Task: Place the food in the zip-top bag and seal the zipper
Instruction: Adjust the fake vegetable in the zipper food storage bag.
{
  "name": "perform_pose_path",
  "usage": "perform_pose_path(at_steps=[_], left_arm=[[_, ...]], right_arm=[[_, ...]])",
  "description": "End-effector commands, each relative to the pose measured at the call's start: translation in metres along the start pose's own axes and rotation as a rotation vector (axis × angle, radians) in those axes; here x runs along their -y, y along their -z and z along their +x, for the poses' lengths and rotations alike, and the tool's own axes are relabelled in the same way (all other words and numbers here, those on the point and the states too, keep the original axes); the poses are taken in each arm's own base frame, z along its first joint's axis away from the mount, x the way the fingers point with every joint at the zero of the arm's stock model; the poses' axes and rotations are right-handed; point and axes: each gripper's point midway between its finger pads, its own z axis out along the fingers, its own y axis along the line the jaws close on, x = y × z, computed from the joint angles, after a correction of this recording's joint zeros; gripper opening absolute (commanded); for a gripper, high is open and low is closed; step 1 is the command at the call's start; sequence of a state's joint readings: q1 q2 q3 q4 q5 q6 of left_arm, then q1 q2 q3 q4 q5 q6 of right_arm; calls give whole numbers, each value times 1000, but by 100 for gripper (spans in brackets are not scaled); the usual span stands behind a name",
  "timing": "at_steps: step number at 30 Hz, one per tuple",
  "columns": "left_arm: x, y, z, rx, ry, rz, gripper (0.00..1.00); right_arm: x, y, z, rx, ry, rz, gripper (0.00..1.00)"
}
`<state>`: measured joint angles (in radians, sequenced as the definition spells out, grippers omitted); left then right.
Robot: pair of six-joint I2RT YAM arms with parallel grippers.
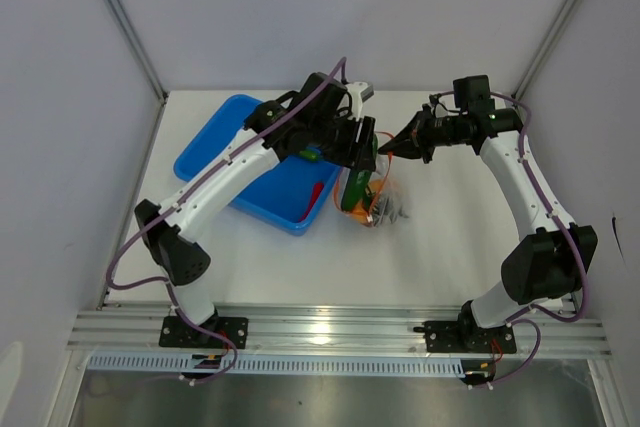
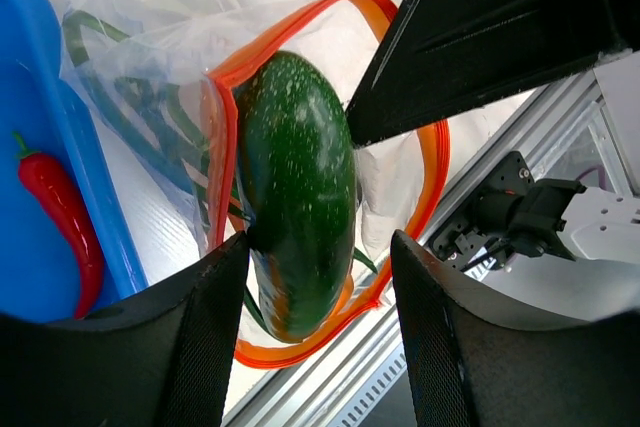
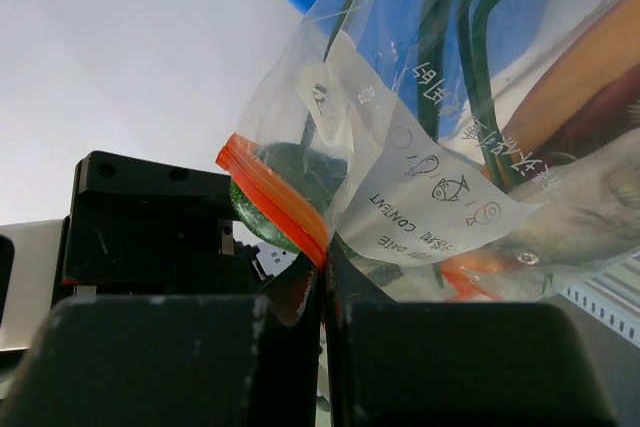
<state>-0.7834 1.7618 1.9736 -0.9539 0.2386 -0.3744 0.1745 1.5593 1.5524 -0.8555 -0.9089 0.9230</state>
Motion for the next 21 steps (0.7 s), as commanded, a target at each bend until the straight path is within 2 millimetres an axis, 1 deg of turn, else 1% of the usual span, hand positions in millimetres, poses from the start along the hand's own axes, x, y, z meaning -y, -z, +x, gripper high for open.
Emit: perform_pose_path(at_steps=[1, 8, 13, 16, 17, 19, 20, 21], left_arm=[[11, 5, -14, 41, -18, 22, 61], [2, -10, -22, 44, -30, -22, 60], [-11, -21, -23, 41, -50, -87, 60], [-13, -25, -24, 50, -57, -98, 59], [-14, -27, -25, 55, -59, -103, 57], [-15, -27, -26, 59, -64, -108, 51], [-16, -27, -28, 65, -68, -114, 45], [-16, -26, -29, 70, -70, -115, 41]], right_arm=[[-23, 16, 11, 16, 68, -57, 0], [-22, 15, 11, 15, 65, -53, 0], [-21, 16, 12, 15, 66, -49, 0], [-21, 15, 12, 15, 62, -48, 0], [-21, 15, 12, 13, 63, -47, 0], [-22, 15, 12, 15, 65, -50, 0], [-22, 15, 12, 15, 67, -50, 0], [-22, 15, 12, 15, 65, -49, 0]])
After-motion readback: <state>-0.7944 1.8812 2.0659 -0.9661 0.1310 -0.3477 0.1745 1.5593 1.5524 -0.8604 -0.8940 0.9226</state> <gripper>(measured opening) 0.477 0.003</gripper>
